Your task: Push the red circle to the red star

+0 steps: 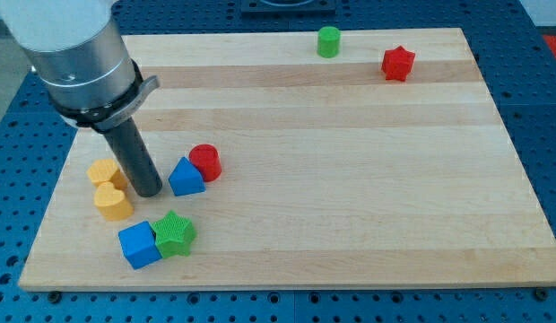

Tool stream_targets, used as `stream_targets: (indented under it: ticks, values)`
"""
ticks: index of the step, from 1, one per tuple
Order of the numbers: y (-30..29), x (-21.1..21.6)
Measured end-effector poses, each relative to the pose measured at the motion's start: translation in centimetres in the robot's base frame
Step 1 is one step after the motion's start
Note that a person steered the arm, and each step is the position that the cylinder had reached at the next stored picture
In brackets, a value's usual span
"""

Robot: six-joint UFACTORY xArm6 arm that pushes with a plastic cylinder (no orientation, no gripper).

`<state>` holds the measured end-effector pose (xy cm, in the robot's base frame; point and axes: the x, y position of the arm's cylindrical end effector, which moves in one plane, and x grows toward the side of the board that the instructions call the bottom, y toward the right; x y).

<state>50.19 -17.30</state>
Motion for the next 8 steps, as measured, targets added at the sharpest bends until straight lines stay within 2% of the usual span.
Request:
stream_targets:
  ticks: [2,3,5,8]
  values:
    - [7.6,-1.3]
    - [7.7,-3.4]
    - [4.4,-4.0]
    - [12.9,-8.1]
